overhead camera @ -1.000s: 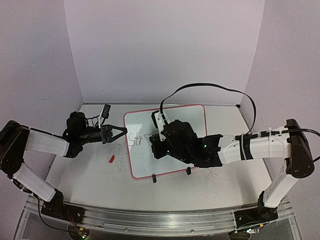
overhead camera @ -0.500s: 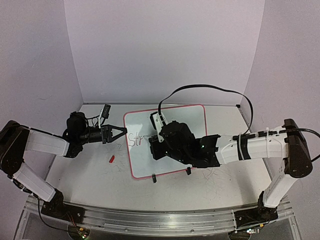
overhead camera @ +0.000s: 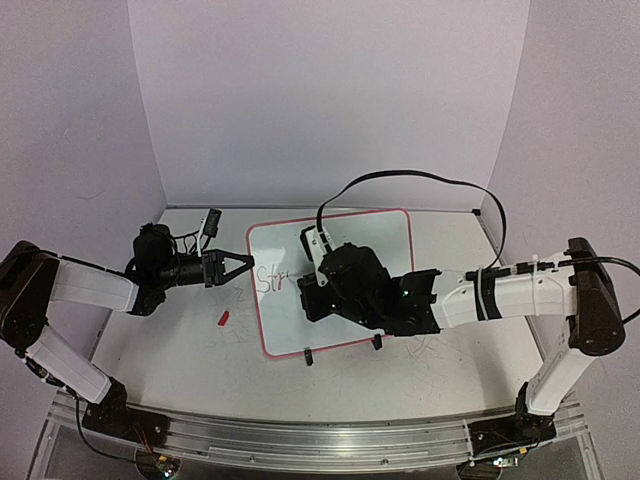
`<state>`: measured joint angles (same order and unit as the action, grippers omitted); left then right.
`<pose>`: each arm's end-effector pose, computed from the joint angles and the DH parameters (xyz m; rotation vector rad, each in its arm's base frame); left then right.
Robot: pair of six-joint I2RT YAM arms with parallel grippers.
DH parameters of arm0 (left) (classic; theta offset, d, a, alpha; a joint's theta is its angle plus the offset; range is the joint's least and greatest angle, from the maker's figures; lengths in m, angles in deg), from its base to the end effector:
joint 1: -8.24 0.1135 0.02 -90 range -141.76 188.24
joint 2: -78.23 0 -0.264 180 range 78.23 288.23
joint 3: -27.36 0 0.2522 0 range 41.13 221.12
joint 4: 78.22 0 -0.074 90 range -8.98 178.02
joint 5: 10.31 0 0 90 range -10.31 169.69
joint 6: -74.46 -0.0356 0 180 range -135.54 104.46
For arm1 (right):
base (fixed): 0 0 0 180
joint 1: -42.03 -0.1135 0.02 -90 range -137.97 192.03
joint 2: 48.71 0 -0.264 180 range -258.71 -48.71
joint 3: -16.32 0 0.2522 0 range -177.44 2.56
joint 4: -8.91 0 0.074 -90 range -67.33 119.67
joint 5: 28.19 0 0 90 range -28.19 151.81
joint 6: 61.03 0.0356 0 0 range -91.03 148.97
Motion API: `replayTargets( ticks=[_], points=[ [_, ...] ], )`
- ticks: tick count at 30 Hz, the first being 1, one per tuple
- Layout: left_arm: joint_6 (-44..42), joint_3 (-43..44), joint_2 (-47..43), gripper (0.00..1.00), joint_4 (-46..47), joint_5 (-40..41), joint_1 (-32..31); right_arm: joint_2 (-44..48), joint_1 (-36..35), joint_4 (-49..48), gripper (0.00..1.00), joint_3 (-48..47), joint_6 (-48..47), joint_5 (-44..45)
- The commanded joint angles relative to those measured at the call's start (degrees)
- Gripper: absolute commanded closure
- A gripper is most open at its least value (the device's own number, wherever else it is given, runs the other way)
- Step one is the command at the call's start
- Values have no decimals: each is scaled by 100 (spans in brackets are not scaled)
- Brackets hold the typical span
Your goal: Write a sentence on the whiteboard
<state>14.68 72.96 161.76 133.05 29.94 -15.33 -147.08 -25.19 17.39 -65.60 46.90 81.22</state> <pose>0.2508 -0.1391 0.2095 0.6080 1.7560 -1.4019 0.1650 0.3622 0.2579 -0.6425 1.9294 0.6179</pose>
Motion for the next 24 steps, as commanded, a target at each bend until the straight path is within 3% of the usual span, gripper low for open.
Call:
replayTargets(
  ticks=[1, 24],
  points=[
    [-29, 240, -96, 100, 35, -150, -74, -99, -2, 105, 100, -103, 100, -67],
    [-32, 238, -109, 100, 22, -161, -76, -37, -2, 353, 100, 54, 265, -133]
  ],
)
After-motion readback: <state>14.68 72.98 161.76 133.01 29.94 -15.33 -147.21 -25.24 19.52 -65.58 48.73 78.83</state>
